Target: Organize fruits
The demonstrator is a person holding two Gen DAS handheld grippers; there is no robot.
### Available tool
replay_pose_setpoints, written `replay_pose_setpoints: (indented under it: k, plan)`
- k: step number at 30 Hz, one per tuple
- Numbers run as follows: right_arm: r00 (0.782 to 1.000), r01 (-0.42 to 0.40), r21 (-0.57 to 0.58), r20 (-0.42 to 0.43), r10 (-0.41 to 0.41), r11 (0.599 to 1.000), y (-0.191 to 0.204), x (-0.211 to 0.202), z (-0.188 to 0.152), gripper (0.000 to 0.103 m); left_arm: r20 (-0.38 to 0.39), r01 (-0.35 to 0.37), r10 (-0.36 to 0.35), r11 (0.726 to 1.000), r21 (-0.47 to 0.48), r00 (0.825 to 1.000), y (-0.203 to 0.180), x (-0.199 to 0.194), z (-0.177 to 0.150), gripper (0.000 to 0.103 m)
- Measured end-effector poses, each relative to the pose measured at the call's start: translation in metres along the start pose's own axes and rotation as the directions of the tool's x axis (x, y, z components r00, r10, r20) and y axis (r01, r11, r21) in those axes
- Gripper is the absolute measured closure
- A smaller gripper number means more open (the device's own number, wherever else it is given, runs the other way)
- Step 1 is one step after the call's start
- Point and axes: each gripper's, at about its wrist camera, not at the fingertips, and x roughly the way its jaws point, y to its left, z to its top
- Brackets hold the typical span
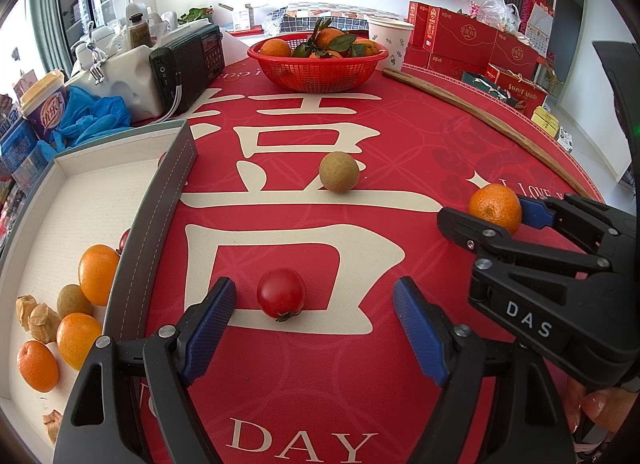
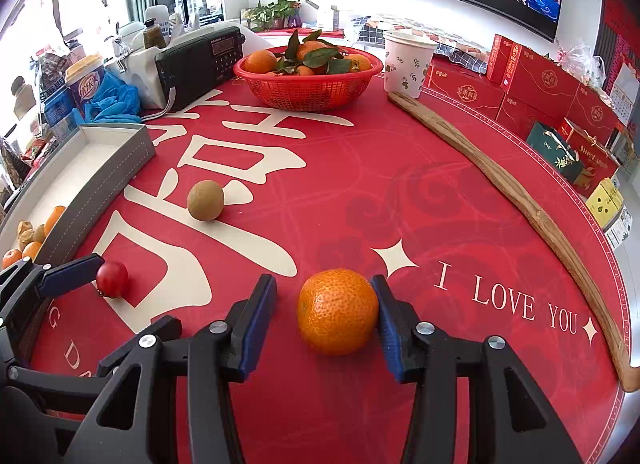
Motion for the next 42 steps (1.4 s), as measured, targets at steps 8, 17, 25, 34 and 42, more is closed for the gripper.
replay_pose_setpoints:
  k: [8,17,25,34,42]
  plan:
    - [1.0,0.0,0.0,0.0,0.0,1.0,0.0,0.0001,0.0,0.054,0.0,0.0,0.0,1.0,0.0,1.0,0.0,0.0,0.0,0.02]
    - [1.0,0.0,0.0,0.001,0.0,1.0,0.0002,0.0003,0.0001,0.054,0.0,0.0,0.0,1.0,0.0,1.0,0.0,0.0,-0.0001,0.02]
    - [1.0,0.0,0.0,0.001,0.0,1.0,-0.0003,0.0,-0.0003,0.054,0.0,0.0,0.0,1.0,0.0,1.0,0.0001,0.0001,0.0,0.02]
    - [1.0,0.0,0.0,0.001,0.0,1.0,0.0002,0.0004,0.0,0.054,0.0,0.001,-0.001,1.0,0.0,1.0,0.0001,0.0001,0.0,0.02]
    - [1.0,-0.001,0.001,0.001,0.001,1.0,-0.0004,0.0003,0.0,0.054,0.003,0.025,-0.025,1.0,0.001,1.0,0.0034,-0.0008,-0.0007,0.02]
